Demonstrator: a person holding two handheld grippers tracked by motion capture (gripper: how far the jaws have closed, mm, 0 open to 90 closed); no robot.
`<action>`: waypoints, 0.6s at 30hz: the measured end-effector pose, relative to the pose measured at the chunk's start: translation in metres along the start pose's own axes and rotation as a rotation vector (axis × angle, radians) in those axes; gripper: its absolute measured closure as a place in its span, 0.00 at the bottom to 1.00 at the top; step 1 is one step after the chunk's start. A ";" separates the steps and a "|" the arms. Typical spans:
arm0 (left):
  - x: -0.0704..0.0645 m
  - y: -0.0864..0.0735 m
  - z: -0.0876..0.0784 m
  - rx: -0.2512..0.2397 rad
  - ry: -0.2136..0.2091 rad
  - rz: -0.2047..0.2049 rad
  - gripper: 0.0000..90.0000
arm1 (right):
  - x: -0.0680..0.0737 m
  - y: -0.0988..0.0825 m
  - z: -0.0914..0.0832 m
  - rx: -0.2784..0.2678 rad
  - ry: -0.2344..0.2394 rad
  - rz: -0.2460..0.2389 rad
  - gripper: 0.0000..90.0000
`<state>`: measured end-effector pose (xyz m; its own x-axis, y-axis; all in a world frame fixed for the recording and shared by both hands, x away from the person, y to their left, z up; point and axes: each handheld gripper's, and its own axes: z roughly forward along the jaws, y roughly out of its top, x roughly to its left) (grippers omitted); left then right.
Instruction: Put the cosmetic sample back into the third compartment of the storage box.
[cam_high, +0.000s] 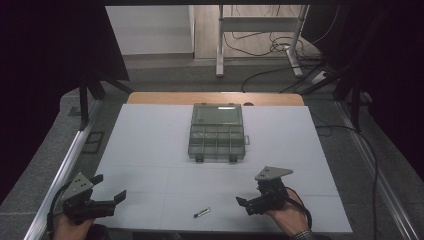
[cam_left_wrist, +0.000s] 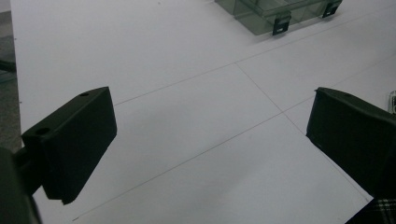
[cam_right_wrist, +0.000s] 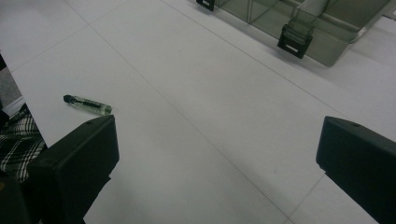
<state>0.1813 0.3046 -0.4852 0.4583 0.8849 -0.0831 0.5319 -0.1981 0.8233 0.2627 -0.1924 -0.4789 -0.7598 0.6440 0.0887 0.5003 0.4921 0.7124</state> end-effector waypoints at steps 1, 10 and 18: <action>0.000 0.000 0.000 0.000 0.000 0.000 0.02 | 0.001 0.001 0.002 0.009 0.000 -0.005 0.00; 0.000 0.000 0.000 0.000 -0.002 0.000 0.02 | 0.010 0.007 0.010 0.048 0.014 -0.002 0.00; 0.000 0.000 0.000 0.000 -0.001 0.003 0.02 | 0.018 0.013 0.019 0.082 0.021 -0.026 0.00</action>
<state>0.1813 0.3045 -0.4852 0.4608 0.8838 -0.0817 0.5305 -0.2004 0.8236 0.2630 -0.1631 -0.4818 -0.7812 0.6183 0.0862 0.5120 0.5556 0.6551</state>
